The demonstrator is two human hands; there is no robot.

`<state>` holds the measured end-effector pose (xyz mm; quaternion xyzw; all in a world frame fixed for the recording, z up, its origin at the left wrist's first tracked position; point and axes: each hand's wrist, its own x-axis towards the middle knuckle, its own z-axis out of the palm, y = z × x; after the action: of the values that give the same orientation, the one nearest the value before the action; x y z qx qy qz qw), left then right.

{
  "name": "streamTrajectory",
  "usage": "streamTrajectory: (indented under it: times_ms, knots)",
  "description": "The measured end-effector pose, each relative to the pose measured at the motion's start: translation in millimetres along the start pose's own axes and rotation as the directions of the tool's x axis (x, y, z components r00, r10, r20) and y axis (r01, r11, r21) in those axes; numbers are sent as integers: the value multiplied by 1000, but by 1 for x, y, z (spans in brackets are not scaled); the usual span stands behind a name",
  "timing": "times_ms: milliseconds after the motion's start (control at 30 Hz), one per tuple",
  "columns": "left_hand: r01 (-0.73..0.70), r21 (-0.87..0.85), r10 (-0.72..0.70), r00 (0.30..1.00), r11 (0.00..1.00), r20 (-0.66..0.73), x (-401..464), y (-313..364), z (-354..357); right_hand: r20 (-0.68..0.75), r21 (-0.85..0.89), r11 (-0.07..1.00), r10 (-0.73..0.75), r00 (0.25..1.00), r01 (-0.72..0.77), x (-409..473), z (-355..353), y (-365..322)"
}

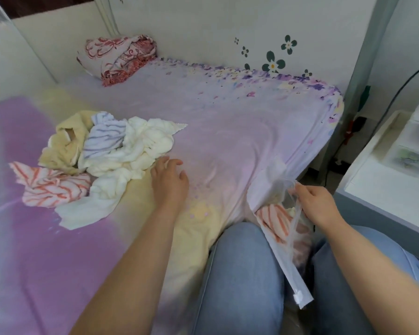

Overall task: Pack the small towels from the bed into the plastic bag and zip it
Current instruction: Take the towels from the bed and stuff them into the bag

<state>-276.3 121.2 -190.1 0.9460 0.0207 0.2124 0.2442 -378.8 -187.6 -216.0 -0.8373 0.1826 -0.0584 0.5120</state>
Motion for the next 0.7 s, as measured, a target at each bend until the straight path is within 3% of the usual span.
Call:
streamTrajectory:
  times_ms: [167, 300, 467, 600, 700]
  knots:
    - [113, 134, -125, 988, 985, 89, 53, -50, -6, -41, 8, 1000, 18, 999, -17, 4, 20, -8]
    - [102, 206, -160, 944, 973, 290, 84, -64, 0, -42, 14, 1000, 22, 999, -21, 4, 27, -10]
    - [106, 320, -219, 915, 942, 340, 108, -58, 8, -29, 16, 999, 28, 999, -28, 5, 26, -7]
    - [72, 441, -206, 942, 894, 264, 109, -49, 11, -47, -22, 998, 53, 997, -54, 3, 23, -6]
    - [-58, 466, -6, 991, 883, 135, 88, -36, 15, -115, -131, 987, 74, 991, -89, 1, 18, -6]
